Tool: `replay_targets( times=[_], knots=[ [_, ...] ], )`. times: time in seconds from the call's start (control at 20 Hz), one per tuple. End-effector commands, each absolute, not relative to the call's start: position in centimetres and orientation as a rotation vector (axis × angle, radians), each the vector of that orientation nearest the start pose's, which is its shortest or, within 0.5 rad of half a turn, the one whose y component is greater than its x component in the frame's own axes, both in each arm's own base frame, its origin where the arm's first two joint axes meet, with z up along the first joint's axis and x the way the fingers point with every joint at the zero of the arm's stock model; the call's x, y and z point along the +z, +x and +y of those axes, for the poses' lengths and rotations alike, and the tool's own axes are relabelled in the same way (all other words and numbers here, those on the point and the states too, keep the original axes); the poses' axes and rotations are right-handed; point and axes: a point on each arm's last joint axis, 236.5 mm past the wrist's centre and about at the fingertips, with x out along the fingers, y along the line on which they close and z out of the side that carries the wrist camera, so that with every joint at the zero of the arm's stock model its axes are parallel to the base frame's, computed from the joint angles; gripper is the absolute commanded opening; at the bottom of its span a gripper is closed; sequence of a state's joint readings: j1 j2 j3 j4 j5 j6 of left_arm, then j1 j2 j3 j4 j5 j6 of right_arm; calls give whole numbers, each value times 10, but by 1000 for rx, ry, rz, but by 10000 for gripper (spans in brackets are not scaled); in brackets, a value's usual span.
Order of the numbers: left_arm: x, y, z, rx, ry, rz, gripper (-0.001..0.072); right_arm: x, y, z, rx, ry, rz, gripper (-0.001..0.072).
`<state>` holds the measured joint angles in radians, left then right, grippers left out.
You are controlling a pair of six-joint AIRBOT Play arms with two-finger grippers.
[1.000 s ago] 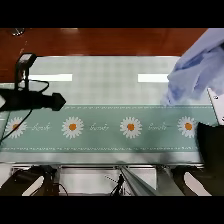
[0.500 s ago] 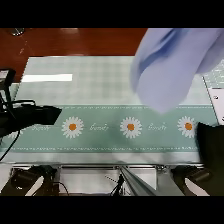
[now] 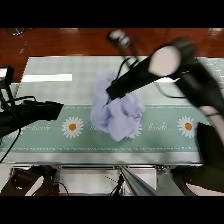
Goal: Fold the shirts.
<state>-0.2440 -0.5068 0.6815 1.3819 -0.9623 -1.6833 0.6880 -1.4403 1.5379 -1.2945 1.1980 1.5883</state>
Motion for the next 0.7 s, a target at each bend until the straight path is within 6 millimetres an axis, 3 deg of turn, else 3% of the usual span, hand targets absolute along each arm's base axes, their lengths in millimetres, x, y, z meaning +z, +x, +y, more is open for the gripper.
replay_targets(
  times=[0.0, 0.05, 0.1, 0.15, 0.25, 0.35, 0.5, 0.55, 0.65],
  knots=[
    [74, 259, -112, -299, -231, 885, 702, -2, 283, 415, 852, 33, 1364, 26],
    [69, 256, -117, -311, -255, 905, 702, -14, 275, 429, 871, 89, 1406, 28],
    [65, 254, -121, -322, -276, 919, 702, -18, 270, 439, 892, 143, 1437, 204],
    [63, 252, -124, -328, -289, 929, 702, -16, 270, 441, 914, 168, 1443, 635],
    [61, 250, -126, -333, -293, 944, 702, 4, 290, 418, 918, 166, 1424, 626],
    [54, 240, -126, -338, -287, 995, 702, 37, 325, 368, 862, 162, 1378, 626],
    [45, 221, -133, -364, -304, 1091, 703, 98, 380, 248, 644, 166, 1231, 626],
    [41, 217, -134, -366, -303, 1118, 702, 114, 389, 202, 550, 165, 1187, 626],
    [29, 213, -135, -351, -321, 1183, 702, 125, 391, 125, 374, 194, 1131, 626]
  ],
)
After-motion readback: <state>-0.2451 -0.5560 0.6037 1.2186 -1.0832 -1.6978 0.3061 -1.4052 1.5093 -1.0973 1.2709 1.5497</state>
